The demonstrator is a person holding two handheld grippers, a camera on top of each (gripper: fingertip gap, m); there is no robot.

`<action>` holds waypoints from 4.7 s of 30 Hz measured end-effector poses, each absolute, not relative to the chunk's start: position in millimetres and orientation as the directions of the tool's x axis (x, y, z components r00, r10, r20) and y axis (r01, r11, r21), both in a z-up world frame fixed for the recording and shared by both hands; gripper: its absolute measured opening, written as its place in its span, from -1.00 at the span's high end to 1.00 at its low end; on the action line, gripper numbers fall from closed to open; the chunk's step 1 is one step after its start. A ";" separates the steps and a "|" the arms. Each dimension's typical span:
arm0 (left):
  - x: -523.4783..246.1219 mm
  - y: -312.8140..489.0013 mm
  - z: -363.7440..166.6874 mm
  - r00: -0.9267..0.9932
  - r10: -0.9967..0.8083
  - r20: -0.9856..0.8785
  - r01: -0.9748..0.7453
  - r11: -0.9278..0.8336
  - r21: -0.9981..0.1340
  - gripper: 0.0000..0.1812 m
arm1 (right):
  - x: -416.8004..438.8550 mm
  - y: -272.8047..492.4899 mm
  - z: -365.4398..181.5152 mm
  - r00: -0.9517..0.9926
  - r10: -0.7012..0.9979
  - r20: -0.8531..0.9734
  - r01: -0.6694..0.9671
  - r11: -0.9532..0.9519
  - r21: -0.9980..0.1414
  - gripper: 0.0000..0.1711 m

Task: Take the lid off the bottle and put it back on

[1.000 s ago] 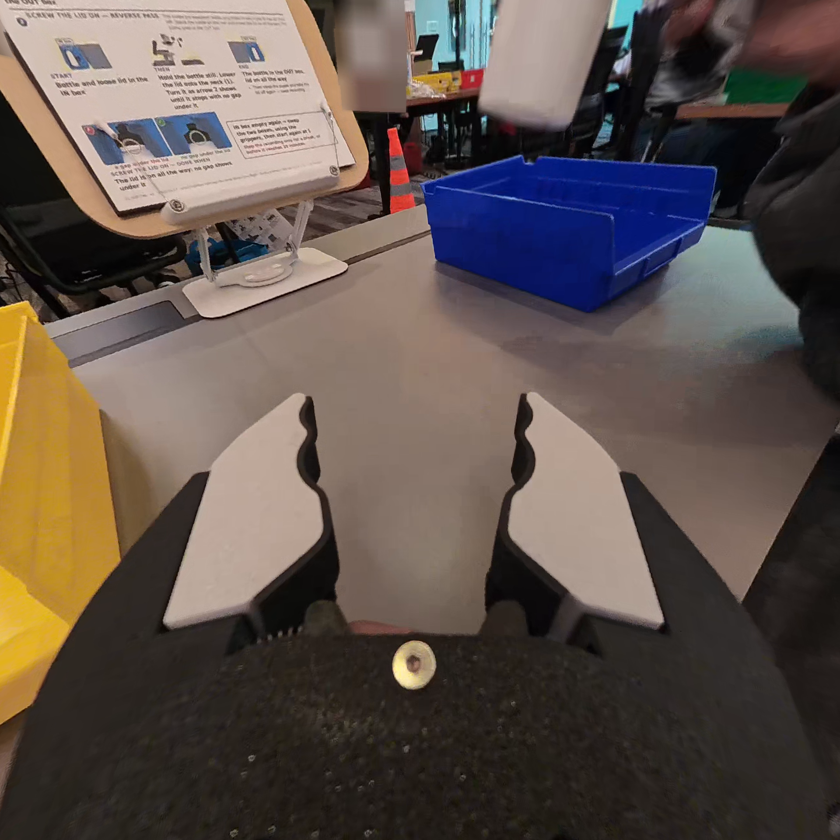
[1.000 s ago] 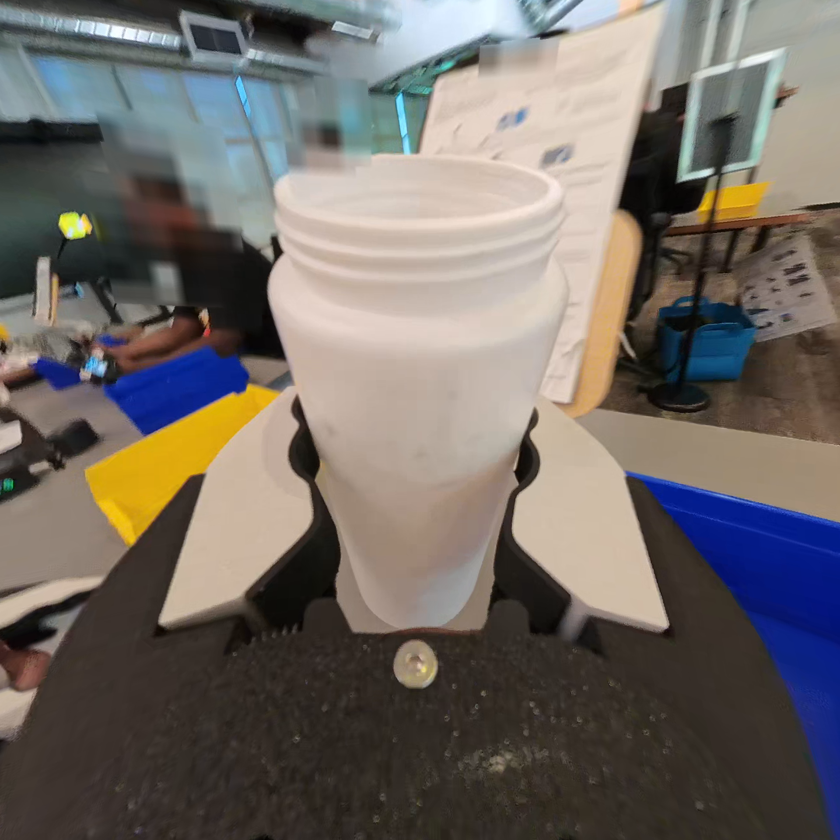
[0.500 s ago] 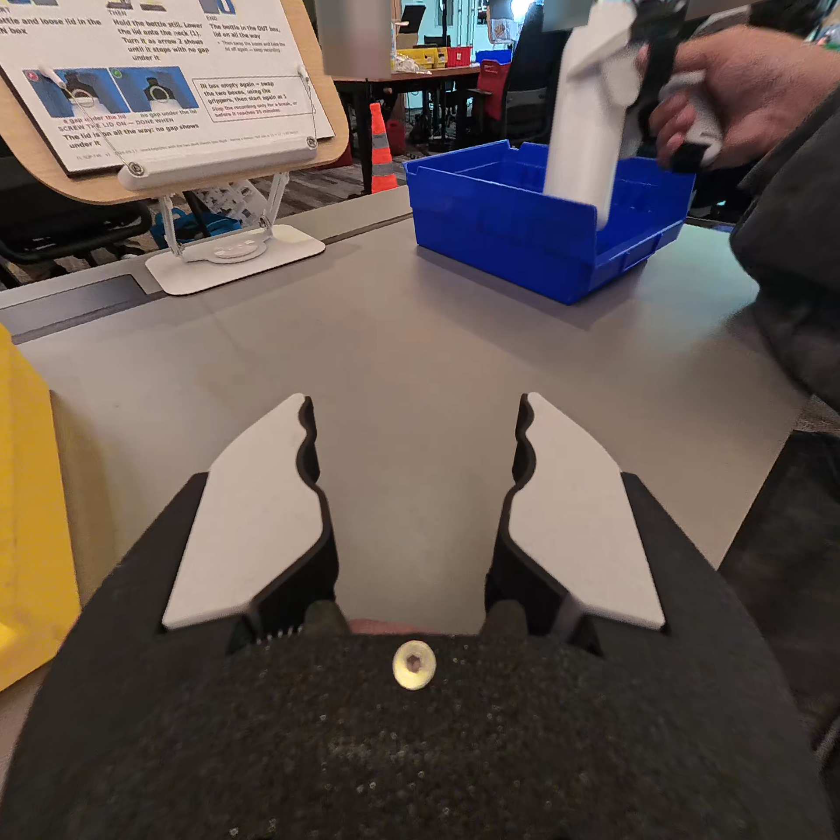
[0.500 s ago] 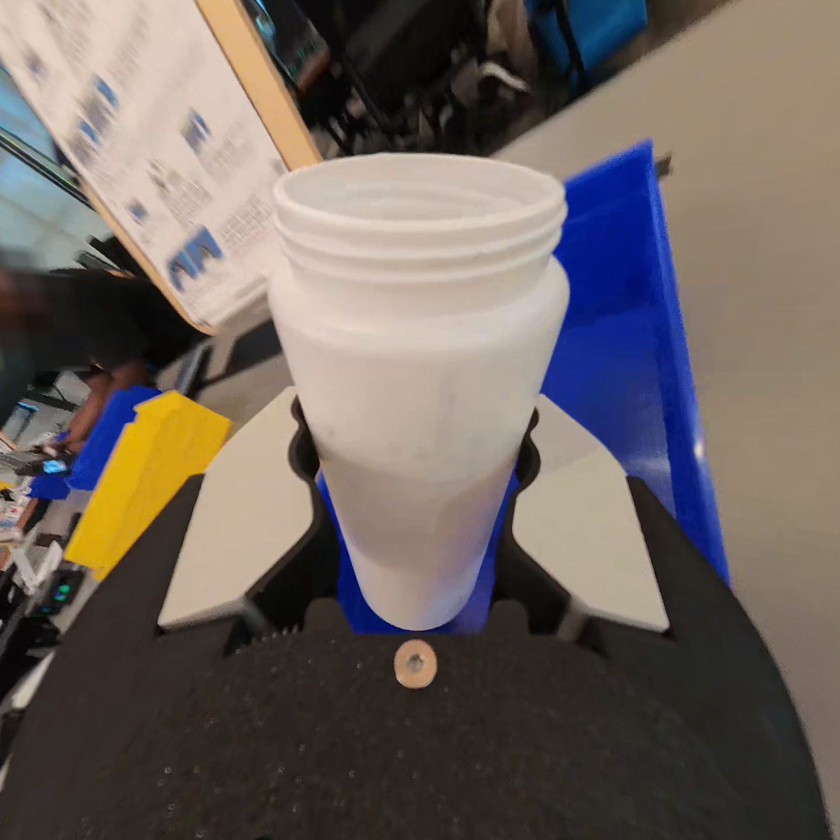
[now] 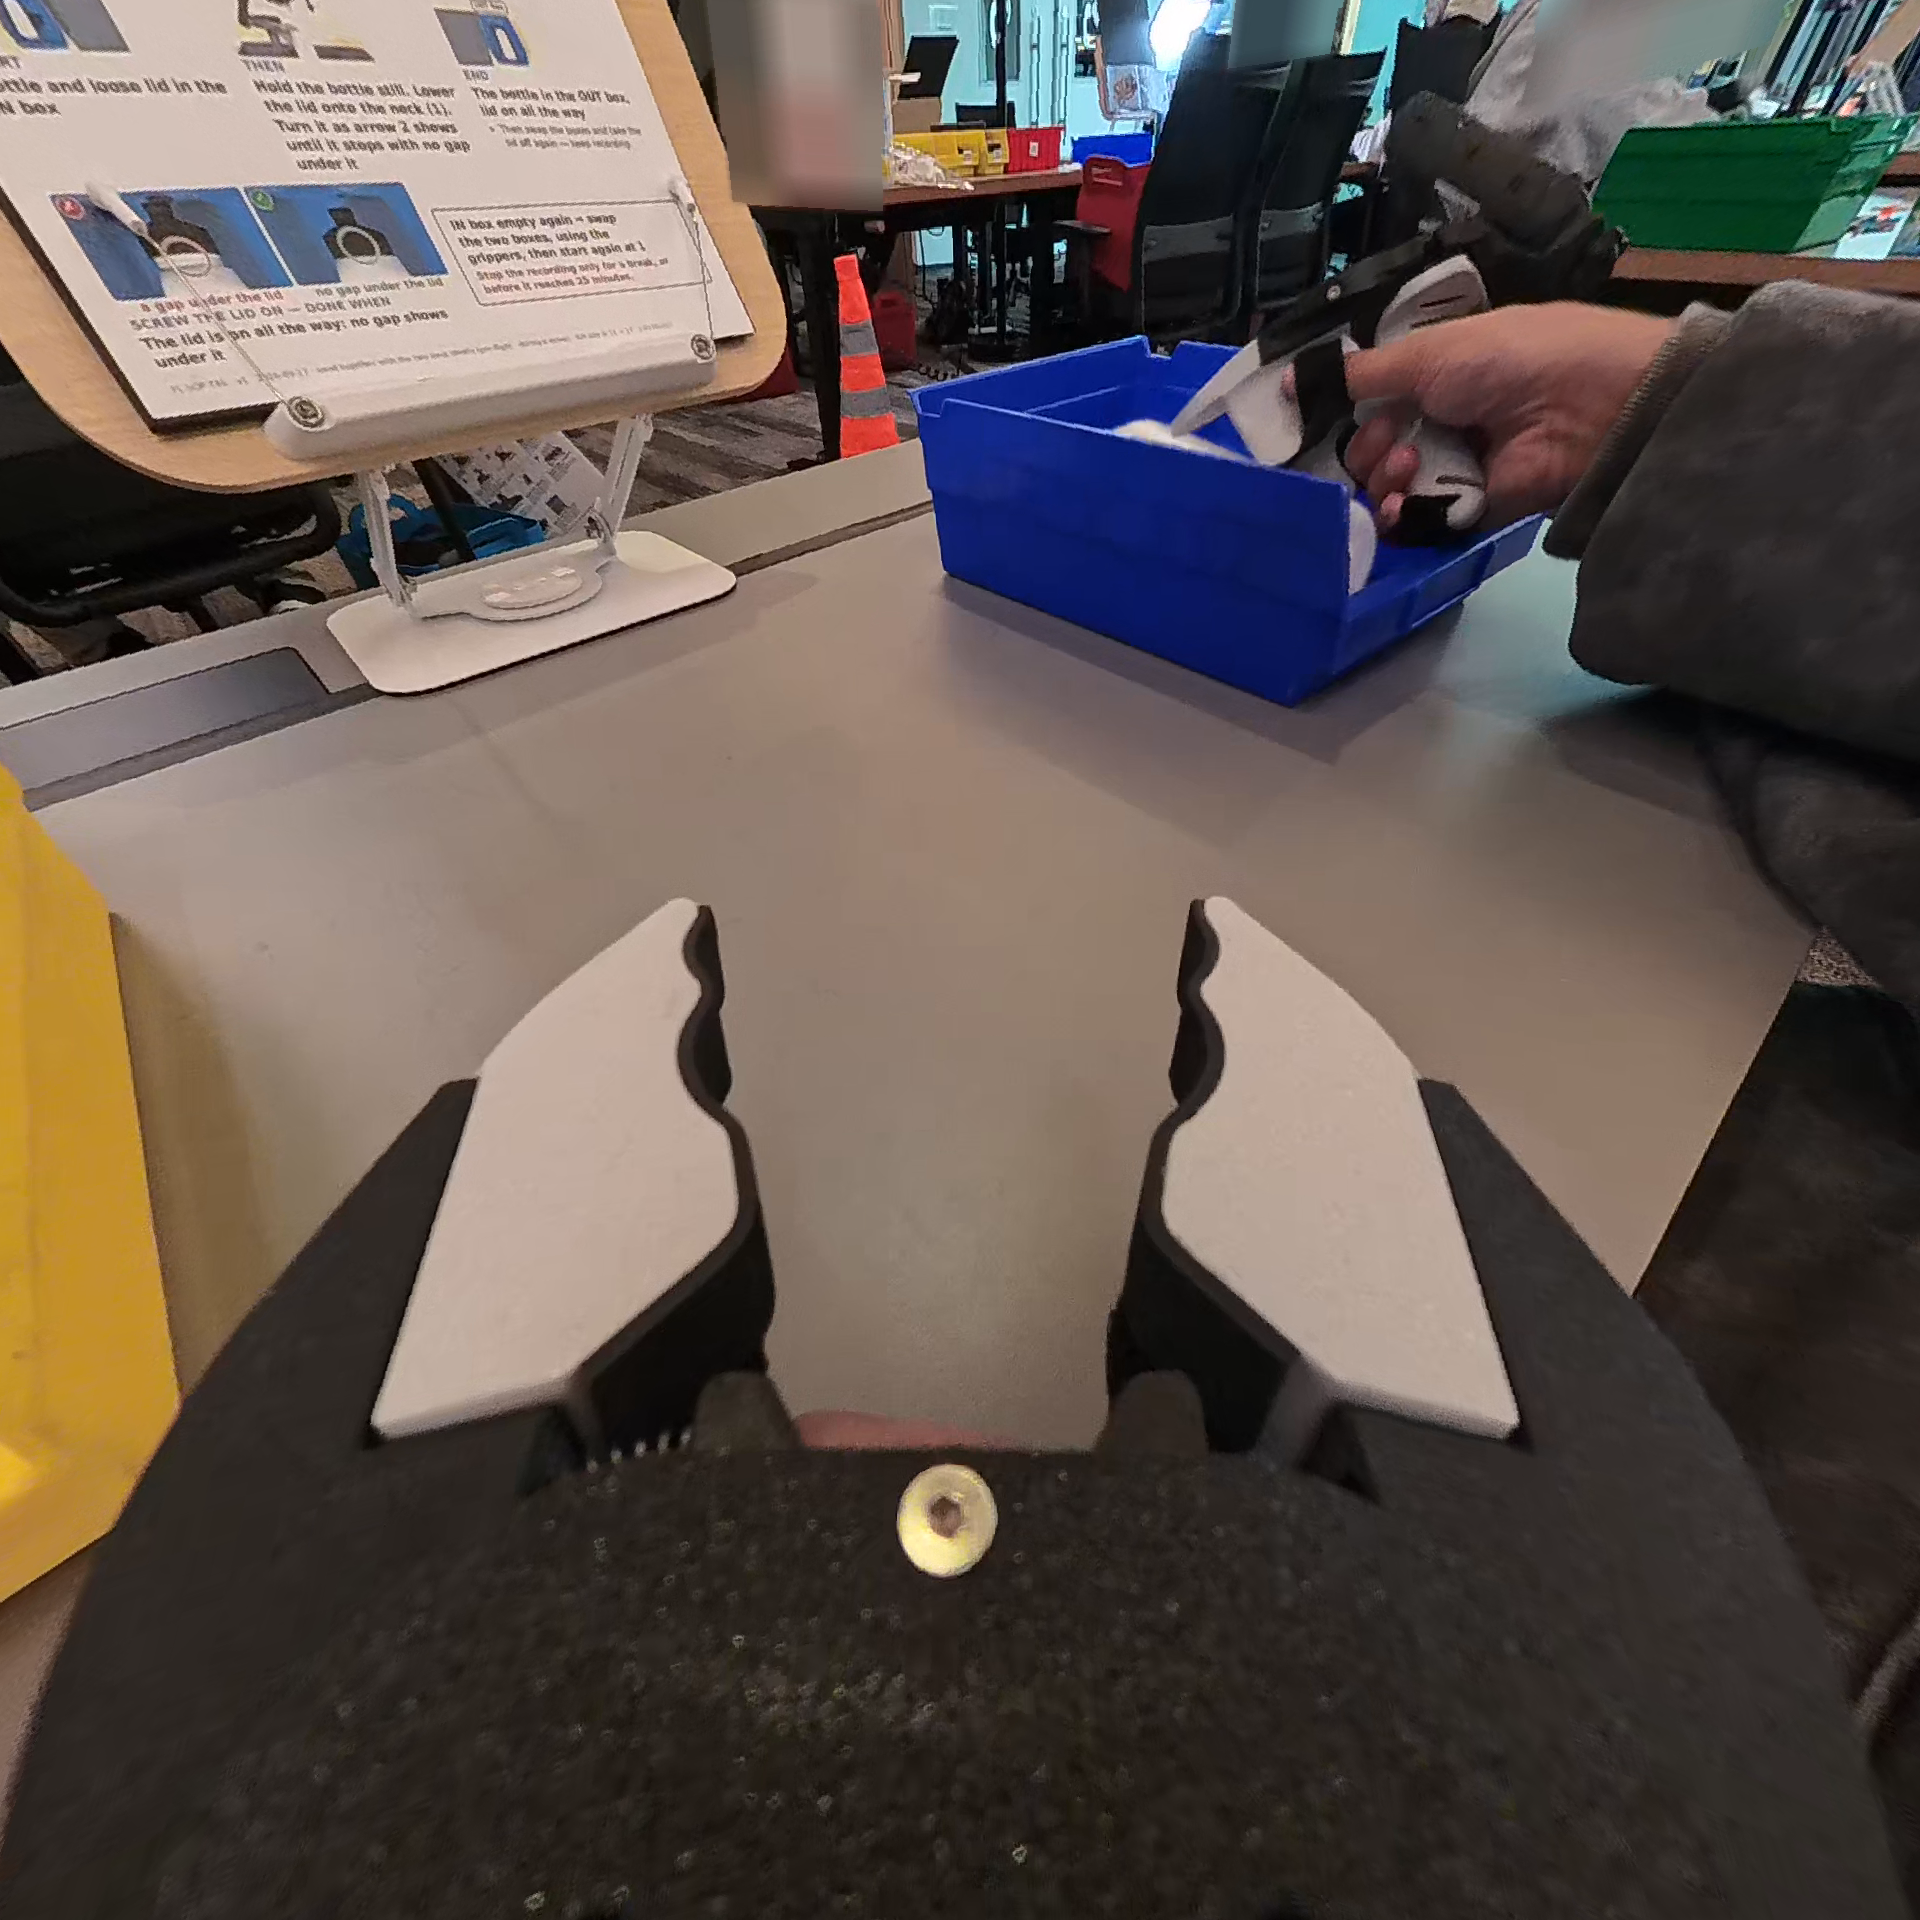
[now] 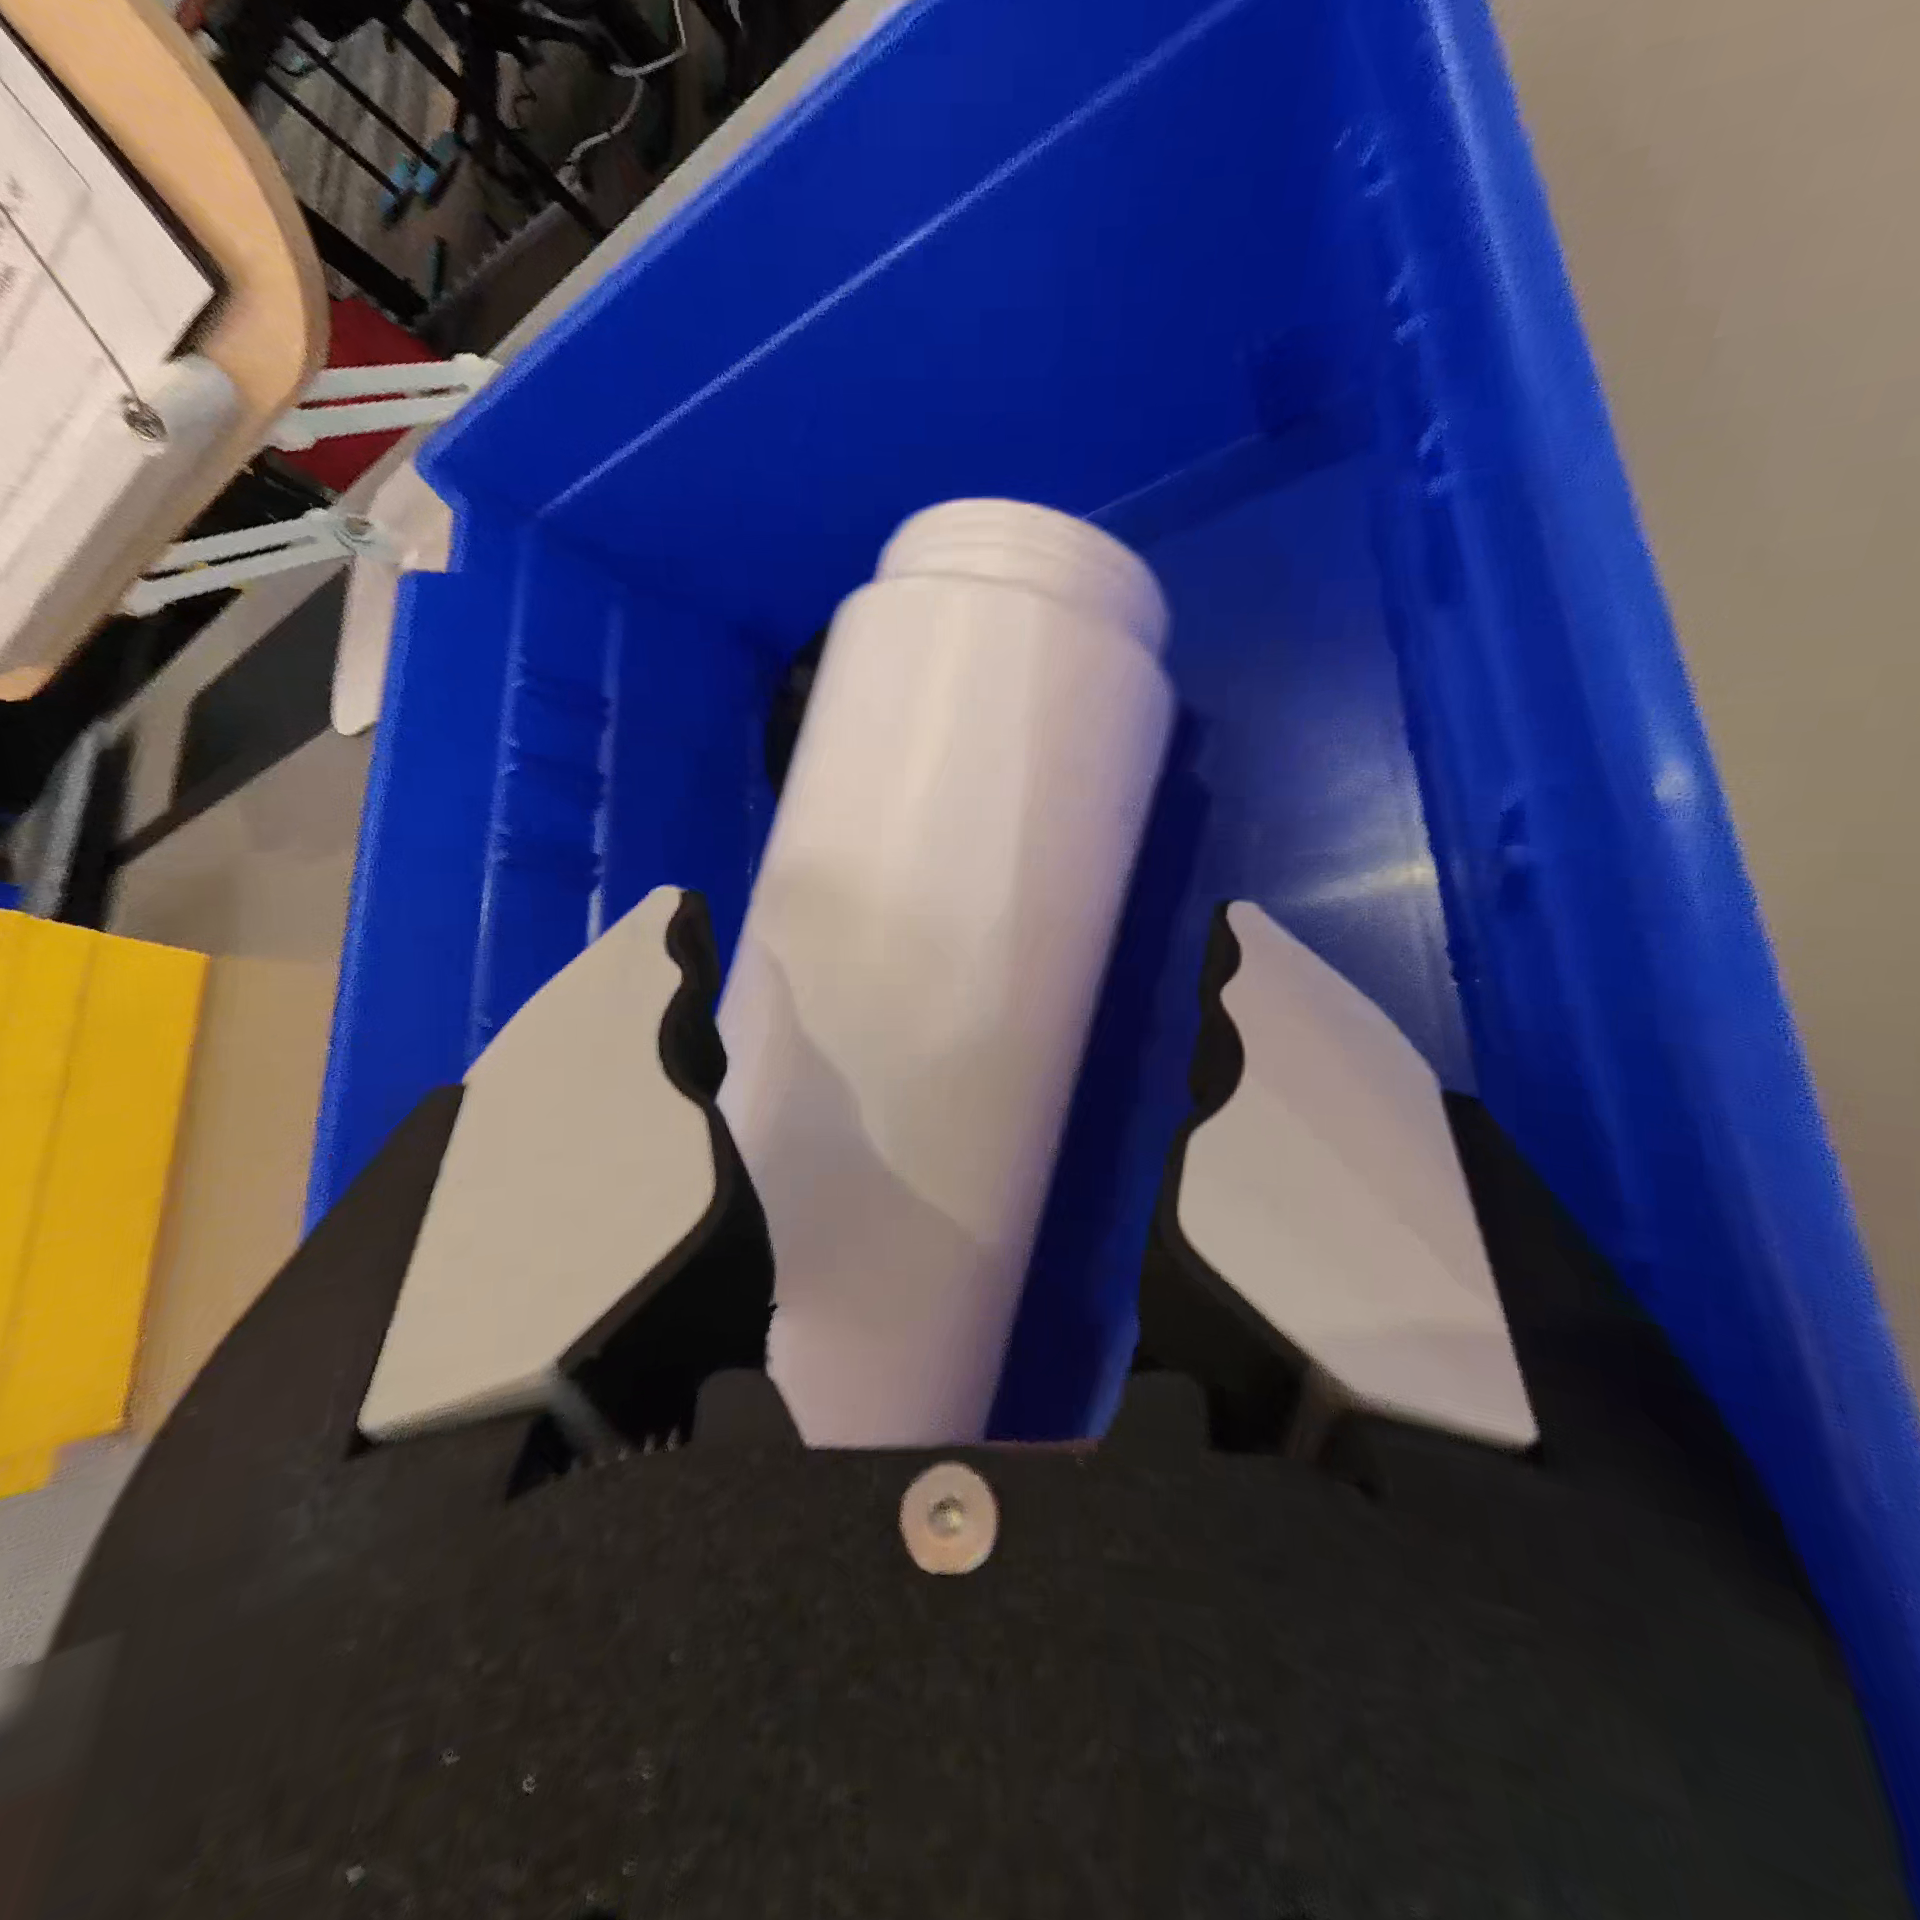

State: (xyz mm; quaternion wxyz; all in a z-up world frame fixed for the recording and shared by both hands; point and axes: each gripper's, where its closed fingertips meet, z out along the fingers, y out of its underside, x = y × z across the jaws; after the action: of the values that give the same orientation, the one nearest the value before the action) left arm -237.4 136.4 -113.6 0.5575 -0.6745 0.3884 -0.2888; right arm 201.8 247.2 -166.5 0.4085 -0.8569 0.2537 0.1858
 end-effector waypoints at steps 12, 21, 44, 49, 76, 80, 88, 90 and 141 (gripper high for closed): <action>-288.7 161.4 -78.7 0.669 -0.741 0.059 -0.065 -0.138 -0.988 0.15 | 159.6 187.4 40.1 0.995 -0.004 -0.102 -0.102 -0.125 -0.987 0.08; -394.1 173.0 -62.3 0.884 -0.468 0.011 -0.011 -0.045 -0.999 0.21 | 84.2 91.3 -64.9 0.996 -0.031 0.080 0.074 -0.154 -0.985 0.06; -376.2 189.4 -103.6 0.848 -0.523 0.083 -0.024 -0.194 -0.981 0.26 | 124.8 84.8 -113.2 0.992 -0.112 0.052 0.029 -0.199 -0.980 0.11; -369.4 190.0 -108.7 0.842 -0.538 0.048 -0.069 -0.196 -0.978 0.26 | 123.1 84.8 -114.8 0.993 -0.106 0.060 0.038 -0.205 -0.978 0.11; -235.7 162.4 -133.2 0.651 -0.759 -0.007 -0.226 -0.185 -0.956 0.25 | -30.4 133.9 -109.2 0.889 0.418 -0.186 -0.088 -0.243 -0.966 0.09; -131.4 154.5 -140.0 0.529 -0.848 0.026 -0.272 -0.198 -0.942 0.23 | 11.2 105.3 -91.8 0.973 0.220 -0.068 -0.042 -0.121 -0.992 0.13; 19.9 169.1 -171.9 0.569 -0.813 0.120 -0.322 -0.356 -0.877 0.43 | 170.0 70.0 -119.7 0.912 -0.410 0.010 -0.087 -0.217 -0.972 0.14; 26.0 173.9 -171.2 0.612 -0.772 0.173 -0.267 -0.408 -0.873 0.69 | 176.8 74.7 -149.2 0.907 -0.419 -0.042 -0.187 -0.314 -0.931 0.14; -565.0 331.8 -158.5 0.976 -0.204 0.073 -0.036 -0.488 -0.872 0.96 | -244.7 89.1 -132.7 0.684 0.728 -0.044 0.188 -0.235 -0.954 0.59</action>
State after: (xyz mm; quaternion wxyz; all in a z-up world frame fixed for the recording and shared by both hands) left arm -565.0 331.8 -158.5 0.5012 -0.8584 0.0699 -0.0836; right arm -244.7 89.1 -132.7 0.5365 -0.7444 -0.3079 0.2516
